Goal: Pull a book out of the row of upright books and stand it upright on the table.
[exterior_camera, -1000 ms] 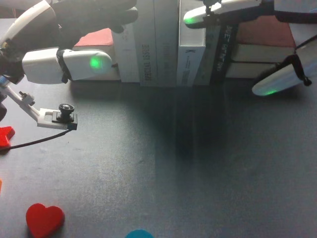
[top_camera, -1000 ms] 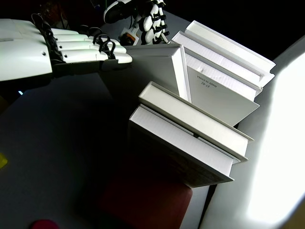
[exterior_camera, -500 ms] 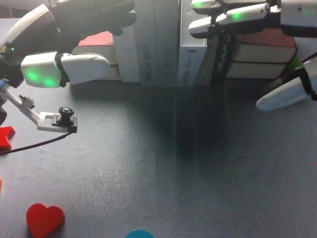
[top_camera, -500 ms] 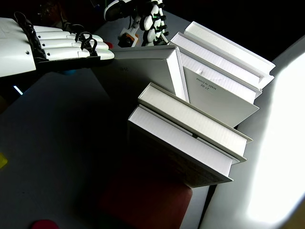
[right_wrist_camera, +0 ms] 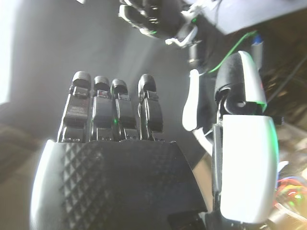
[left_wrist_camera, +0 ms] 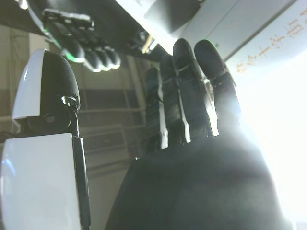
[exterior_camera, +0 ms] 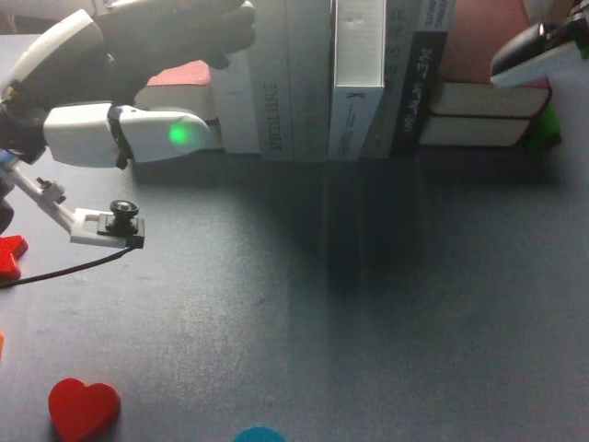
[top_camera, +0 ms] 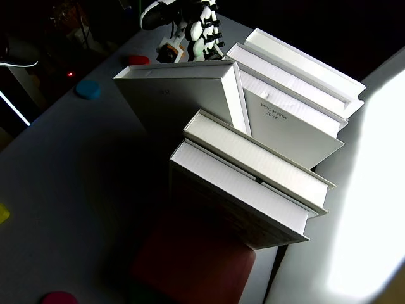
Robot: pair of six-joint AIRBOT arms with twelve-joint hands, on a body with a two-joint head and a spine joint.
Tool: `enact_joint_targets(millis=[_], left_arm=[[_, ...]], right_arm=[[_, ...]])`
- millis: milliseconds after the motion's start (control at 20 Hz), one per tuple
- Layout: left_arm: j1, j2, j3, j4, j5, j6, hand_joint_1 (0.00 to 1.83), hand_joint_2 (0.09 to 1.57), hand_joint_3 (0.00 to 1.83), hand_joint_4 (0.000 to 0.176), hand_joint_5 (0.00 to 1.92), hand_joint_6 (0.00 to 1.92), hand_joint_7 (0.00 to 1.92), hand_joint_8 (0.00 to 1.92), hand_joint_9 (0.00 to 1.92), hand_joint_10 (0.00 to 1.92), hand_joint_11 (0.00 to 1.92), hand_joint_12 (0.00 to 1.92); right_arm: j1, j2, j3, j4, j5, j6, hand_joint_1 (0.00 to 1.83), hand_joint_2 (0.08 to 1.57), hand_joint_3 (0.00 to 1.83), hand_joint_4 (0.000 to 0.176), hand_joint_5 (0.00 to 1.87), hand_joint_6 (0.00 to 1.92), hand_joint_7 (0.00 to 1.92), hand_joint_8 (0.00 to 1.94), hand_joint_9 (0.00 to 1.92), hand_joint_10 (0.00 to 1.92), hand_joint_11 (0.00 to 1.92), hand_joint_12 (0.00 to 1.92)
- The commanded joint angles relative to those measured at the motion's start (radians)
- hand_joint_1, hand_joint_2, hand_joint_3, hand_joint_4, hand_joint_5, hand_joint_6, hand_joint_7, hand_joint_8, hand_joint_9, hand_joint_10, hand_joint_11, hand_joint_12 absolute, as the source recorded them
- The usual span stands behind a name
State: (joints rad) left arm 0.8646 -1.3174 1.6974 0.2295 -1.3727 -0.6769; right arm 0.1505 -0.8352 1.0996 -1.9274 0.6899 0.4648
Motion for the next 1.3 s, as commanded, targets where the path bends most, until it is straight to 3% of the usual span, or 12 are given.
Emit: enact_joint_targets(millis=[0, 100, 200, 300, 350, 450, 500, 750, 1000, 1050, 1100, 1250], left_arm=[[-0.019, -0.007, 0.000, -0.043, -0.101, -0.010, 0.98, 0.95, 0.00, 0.000, 0.40, 0.00, 0.47, 0.00, 0.48, 0.00, 0.00, 1.41], [-0.016, -0.007, 0.000, -0.042, -0.103, -0.010, 1.01, 0.94, 0.00, 0.000, 0.42, 0.01, 0.47, 0.00, 0.49, 0.01, 0.00, 1.44], [-0.015, -0.006, 0.000, -0.042, -0.103, -0.010, 1.04, 0.93, 0.00, 0.000, 0.43, 0.01, 0.47, 0.00, 0.48, 0.00, 0.00, 1.42], [-0.017, -0.006, -0.001, -0.042, -0.102, -0.010, 1.02, 0.94, 0.00, 0.004, 0.43, 0.01, 0.44, 0.00, 0.45, 0.00, 0.00, 1.37], [-0.016, -0.005, -0.002, -0.042, -0.102, -0.010, 1.04, 0.93, 0.00, 0.004, 0.43, 0.01, 0.42, 0.00, 0.46, 0.00, 0.00, 1.37], [-0.015, -0.002, -0.004, -0.042, -0.102, -0.010, 1.05, 0.93, 0.00, 0.000, 0.42, 0.00, 0.39, 0.00, 0.45, 0.00, 0.00, 1.33], [-0.016, -0.003, -0.004, -0.042, -0.102, -0.010, 1.05, 0.94, 0.00, 0.000, 0.42, 0.00, 0.41, 0.00, 0.47, 0.01, 0.00, 1.35], [-0.016, -0.002, -0.006, -0.040, -0.101, -0.010, 1.05, 0.93, 0.00, 0.003, 0.43, 0.00, 0.43, 0.00, 0.50, 0.01, 0.00, 1.39], [-0.017, -0.001, -0.010, -0.040, -0.100, -0.010, 0.99, 0.95, 0.01, 0.000, 0.41, 0.00, 0.41, 0.01, 0.50, 0.01, 0.00, 1.39], [-0.016, -0.001, -0.010, -0.040, -0.100, -0.010, 0.98, 0.96, 0.01, 0.000, 0.41, 0.00, 0.42, 0.01, 0.50, 0.01, 0.00, 1.39], [-0.015, -0.001, -0.010, -0.040, -0.101, -0.010, 1.00, 0.96, 0.01, 0.000, 0.42, 0.01, 0.42, 0.01, 0.51, 0.01, 0.00, 1.41], [-0.019, -0.001, -0.012, -0.040, -0.102, -0.010, 1.03, 0.95, 0.00, 0.014, 0.44, 0.01, 0.42, 0.00, 0.52, 0.01, 0.00, 1.34]], right_arm=[[0.016, -0.016, 0.011, 0.004, -0.033, 0.025, 0.82, 0.83, 0.00, 0.157, 0.03, 0.00, 0.00, 0.00, 0.00, 0.00, 0.02, 0.02], [0.014, -0.066, 0.050, -0.055, -0.034, 0.056, 0.90, 0.78, 0.00, 0.175, 0.00, 0.00, 0.00, 0.00, 0.00, 0.00, 0.00, 0.23], [0.010, -0.103, 0.081, -0.141, -0.049, 0.107, 0.88, 0.76, 0.00, 0.149, 0.01, 0.00, 0.00, 0.00, 0.00, 0.00, 0.00, 0.53], [0.008, -0.132, 0.112, -0.209, -0.055, 0.158, 0.87, 0.74, 0.00, 0.168, 0.02, 0.00, 0.00, 0.00, 0.00, 0.00, 0.00, 0.43], [0.004, -0.144, 0.125, -0.226, -0.056, 0.167, 0.79, 0.82, 0.01, 0.069, 0.07, 0.01, 0.00, 0.00, 0.00, 0.00, 0.00, 0.68], [0.003, -0.161, 0.137, -0.267, -0.066, 0.180, 0.66, 0.83, 0.00, 0.096, 0.09, 0.01, 0.00, 0.00, 0.00, 0.00, 0.00, 0.21], [0.003, -0.164, 0.137, -0.276, -0.069, 0.181, 0.62, 0.83, 0.00, 0.139, 0.04, 0.00, 0.00, 0.00, 0.00, 0.00, 0.00, 0.04], [-0.003, -0.193, 0.151, -0.327, -0.082, 0.184, 0.80, 0.87, 0.01, 0.113, 0.01, 0.00, 0.00, 0.00, 0.00, 0.00, 0.00, 0.00], [-0.029, -0.234, 0.172, -0.383, -0.084, 0.186, 0.79, 0.86, 0.00, 0.143, 0.09, 0.03, 0.00, 0.00, 0.00, 0.00, 0.00, 0.00], [-0.044, -0.244, 0.175, -0.403, -0.085, 0.189, 0.77, 0.87, 0.01, 0.160, 0.09, 0.03, 0.00, 0.00, 0.00, 0.00, 0.00, 0.00], [-0.056, -0.253, 0.182, -0.413, -0.085, 0.197, 0.79, 0.86, 0.00, 0.132, 0.14, 0.05, 0.00, 0.00, 0.00, 0.00, 0.00, 0.00], [-0.073, -0.277, 0.197, -0.420, -0.079, 0.214, 0.86, 0.83, 0.00, 0.131, 0.18, 0.05, 0.00, 0.00, 0.00, 0.00, 0.00, 0.00]])
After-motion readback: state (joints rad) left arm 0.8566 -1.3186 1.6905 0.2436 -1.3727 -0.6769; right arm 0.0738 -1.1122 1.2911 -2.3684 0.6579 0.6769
